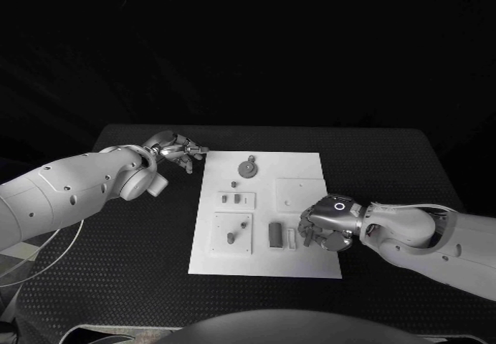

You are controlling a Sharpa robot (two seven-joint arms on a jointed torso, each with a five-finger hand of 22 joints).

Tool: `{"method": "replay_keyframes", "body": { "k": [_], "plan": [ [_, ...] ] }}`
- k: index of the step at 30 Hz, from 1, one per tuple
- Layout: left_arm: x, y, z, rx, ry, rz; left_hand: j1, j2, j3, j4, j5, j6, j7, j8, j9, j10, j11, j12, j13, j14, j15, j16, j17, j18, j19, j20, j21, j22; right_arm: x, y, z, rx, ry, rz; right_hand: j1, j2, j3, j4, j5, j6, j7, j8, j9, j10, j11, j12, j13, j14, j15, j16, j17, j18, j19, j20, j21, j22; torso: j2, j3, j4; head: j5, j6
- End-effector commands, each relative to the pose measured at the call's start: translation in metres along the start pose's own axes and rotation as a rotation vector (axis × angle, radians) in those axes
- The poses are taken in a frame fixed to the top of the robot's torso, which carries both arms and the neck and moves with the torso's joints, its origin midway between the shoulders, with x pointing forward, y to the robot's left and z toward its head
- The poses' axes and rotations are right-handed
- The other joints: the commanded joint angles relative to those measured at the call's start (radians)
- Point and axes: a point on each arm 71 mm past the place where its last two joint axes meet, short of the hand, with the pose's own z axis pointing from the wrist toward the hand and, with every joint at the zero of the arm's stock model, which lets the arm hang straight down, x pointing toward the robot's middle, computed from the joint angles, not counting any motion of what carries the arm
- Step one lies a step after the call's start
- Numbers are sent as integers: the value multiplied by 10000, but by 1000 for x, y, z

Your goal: Assemble the parts on the task board

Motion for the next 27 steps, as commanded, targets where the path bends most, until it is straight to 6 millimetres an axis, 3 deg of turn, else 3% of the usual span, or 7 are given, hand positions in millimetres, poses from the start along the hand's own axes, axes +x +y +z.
{"method": "replay_keyframes", "body": {
  "k": [1,17,27],
  "plan": [
    [2,-2,0,133,147,-9,80,-52,-22,22,-54,6,35,61,-16,-70,-11,29,-11,60,-6,-68,13,707,78,10,-49,16,-4,2,0,-61,-27,-190,56,-44,22,10,-14,49,-13,7,8,75,5,45,-17,77,-6,57,-13,134,67,-26,52,167,2,-6,7,12,14],
    [3,-3,1,161,196,-15,76,-50,-24,31,-54,3,36,62,-18,-74,-10,29,-12,60,-4,-73,18,707,80,10,-54,17,-15,23,27,-914,-219,-287,68,-50,48,-1,-12,28,-9,-16,-4,92,2,43,-38,94,-19,56,-24,134,82,-43,47,160,0,-15,5,45,-22],
    [2,-2,0,140,177,-14,75,-46,-25,36,-54,-1,37,61,-20,-76,-10,28,-13,60,-4,-76,21,707,80,10,-58,18,-11,26,44,-1189,-93,-516,80,-33,64,-18,-12,-3,-2,-41,-17,95,5,42,-49,96,-23,55,-28,134,79,-50,42,159,2,-12,18,72,-45]
  ]
}}
